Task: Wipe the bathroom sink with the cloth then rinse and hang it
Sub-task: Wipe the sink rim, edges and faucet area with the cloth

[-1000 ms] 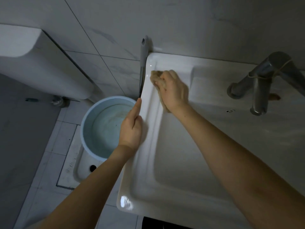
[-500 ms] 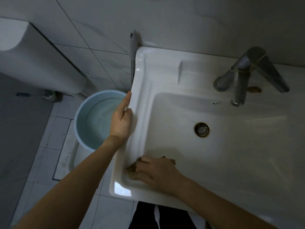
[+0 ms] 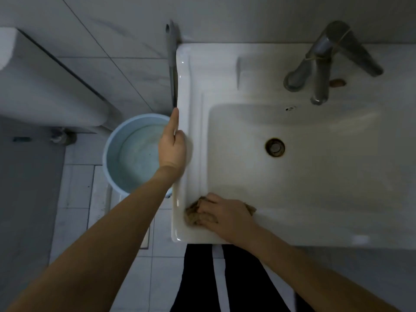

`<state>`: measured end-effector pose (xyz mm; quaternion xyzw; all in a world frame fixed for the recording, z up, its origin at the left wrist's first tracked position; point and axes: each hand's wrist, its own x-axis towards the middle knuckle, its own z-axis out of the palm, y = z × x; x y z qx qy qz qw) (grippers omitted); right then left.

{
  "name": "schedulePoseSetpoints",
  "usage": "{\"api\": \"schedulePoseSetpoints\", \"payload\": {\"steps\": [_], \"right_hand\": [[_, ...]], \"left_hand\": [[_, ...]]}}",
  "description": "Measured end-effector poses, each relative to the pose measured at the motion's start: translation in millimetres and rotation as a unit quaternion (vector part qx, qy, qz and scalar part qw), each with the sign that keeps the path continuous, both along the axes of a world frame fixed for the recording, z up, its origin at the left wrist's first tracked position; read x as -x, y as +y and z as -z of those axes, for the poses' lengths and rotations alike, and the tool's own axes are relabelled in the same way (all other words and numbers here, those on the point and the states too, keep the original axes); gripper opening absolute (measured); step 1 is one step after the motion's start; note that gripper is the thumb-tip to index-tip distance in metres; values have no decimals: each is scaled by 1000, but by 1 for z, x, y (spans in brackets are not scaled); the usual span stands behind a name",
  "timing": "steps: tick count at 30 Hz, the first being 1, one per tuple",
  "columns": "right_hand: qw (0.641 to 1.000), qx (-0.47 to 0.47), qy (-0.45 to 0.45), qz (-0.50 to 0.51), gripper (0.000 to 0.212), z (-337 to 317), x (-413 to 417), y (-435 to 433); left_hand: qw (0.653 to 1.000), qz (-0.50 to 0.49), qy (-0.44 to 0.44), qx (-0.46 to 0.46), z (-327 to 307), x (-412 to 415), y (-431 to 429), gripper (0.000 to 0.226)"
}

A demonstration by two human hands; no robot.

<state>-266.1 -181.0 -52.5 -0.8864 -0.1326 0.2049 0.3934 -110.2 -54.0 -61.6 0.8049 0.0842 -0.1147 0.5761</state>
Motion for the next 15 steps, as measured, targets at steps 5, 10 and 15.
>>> {"api": "schedulePoseSetpoints", "payload": {"steps": [5,10,15], "right_hand": [[996,42,51,66,23,-8,17,-33],[986,35,19,164,17,-6,14,28],[979,75,-12,191,20,-15,35,26]], "left_hand": [[1000,6,8,0,0,2,1,55],[1000,9,11,-15,0,2,1,57],[1000,6,8,-21,6,-1,2,58]]}}
